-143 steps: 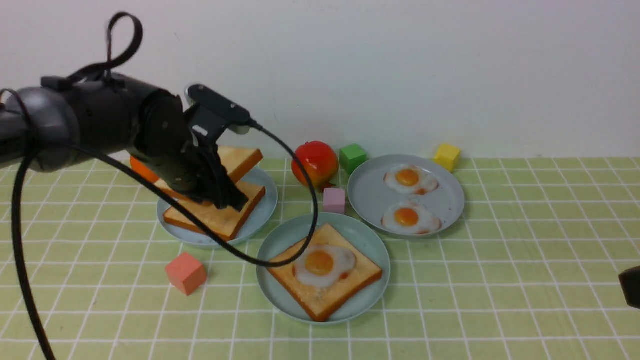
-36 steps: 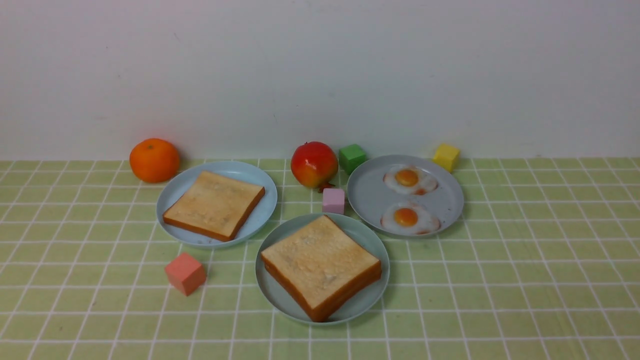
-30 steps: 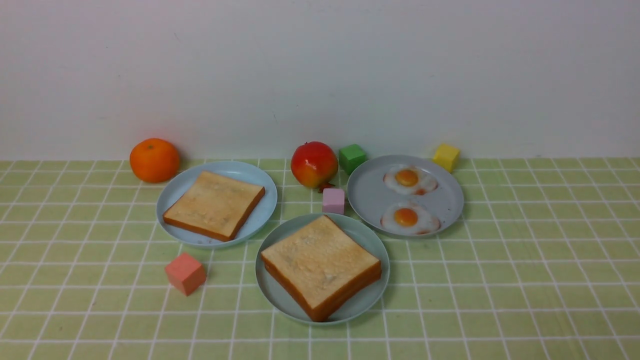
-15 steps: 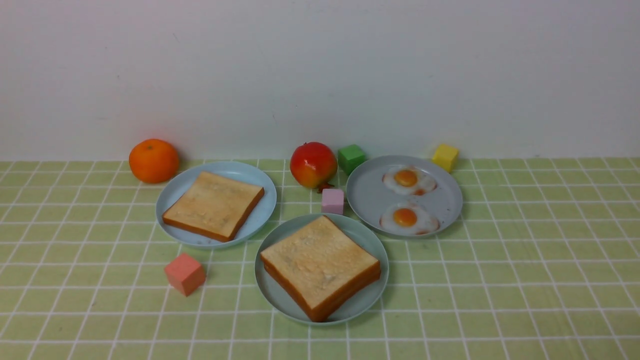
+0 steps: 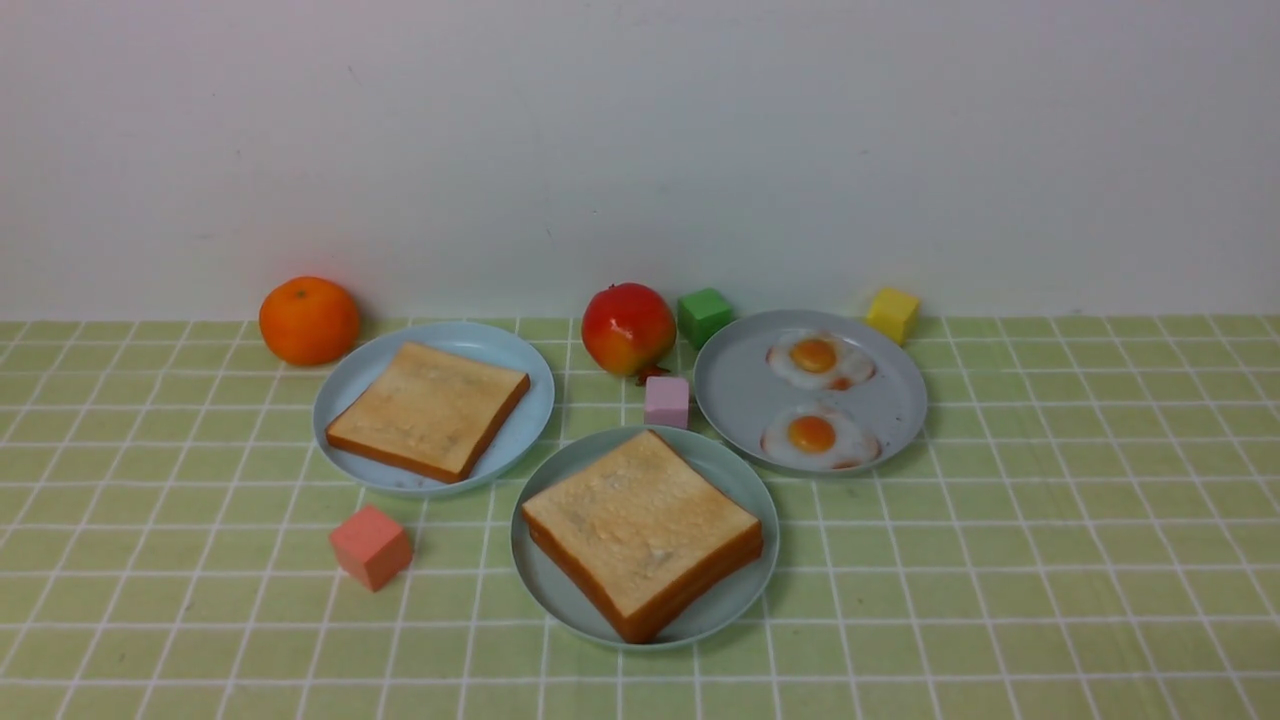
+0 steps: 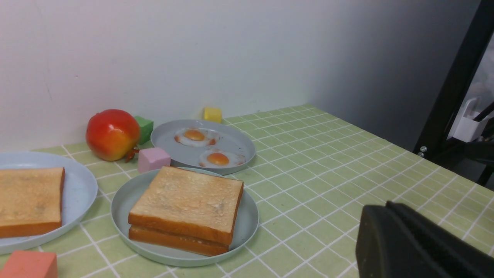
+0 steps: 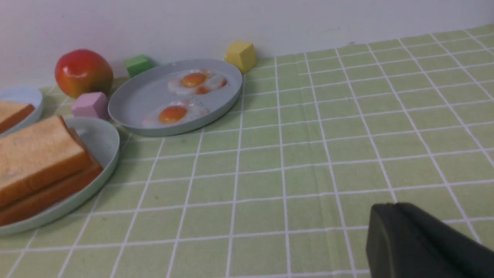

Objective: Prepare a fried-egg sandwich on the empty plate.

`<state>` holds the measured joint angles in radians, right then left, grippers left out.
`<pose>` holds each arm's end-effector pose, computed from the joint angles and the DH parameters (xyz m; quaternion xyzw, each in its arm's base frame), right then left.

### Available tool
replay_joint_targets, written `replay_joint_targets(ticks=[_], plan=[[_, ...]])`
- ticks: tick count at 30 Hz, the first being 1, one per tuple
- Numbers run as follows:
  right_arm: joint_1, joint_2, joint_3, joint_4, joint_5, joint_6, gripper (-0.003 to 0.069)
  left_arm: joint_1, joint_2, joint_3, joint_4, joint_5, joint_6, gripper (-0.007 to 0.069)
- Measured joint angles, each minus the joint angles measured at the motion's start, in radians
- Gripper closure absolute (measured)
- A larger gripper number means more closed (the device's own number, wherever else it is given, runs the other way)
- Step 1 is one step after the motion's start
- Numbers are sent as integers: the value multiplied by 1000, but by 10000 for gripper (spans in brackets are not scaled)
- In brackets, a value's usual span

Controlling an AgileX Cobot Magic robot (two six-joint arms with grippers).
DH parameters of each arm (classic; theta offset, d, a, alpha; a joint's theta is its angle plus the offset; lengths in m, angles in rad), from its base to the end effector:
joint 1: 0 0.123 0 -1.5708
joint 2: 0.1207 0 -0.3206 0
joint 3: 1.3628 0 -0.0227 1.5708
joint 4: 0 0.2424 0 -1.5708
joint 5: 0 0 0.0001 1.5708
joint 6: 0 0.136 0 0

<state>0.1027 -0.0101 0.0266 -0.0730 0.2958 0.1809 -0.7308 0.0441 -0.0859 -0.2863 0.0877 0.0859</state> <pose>0.0541 0.0027 0.1678 0.0099 0.7817 0.0582 0.6208 0.0402 -0.0406 0.2353 0.1901 0.6644 -0.3318 0.6422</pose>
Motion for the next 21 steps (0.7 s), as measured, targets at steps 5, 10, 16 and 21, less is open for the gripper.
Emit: replay_joint_targets(ticks=[5, 10, 16, 21], plan=[[0, 0, -1, 123, 51, -203, 671, 0, 0, 1, 0, 1, 0, 627], [0, 0, -6, 145, 79, -227, 671, 0, 0, 1, 0, 1, 0, 624], [0, 0, -7, 146, 87, -232, 671, 0, 0, 1, 0, 1, 0, 620], [0, 0, -7, 146, 87, -232, 669, 0, 0, 1, 0, 1, 0, 613]])
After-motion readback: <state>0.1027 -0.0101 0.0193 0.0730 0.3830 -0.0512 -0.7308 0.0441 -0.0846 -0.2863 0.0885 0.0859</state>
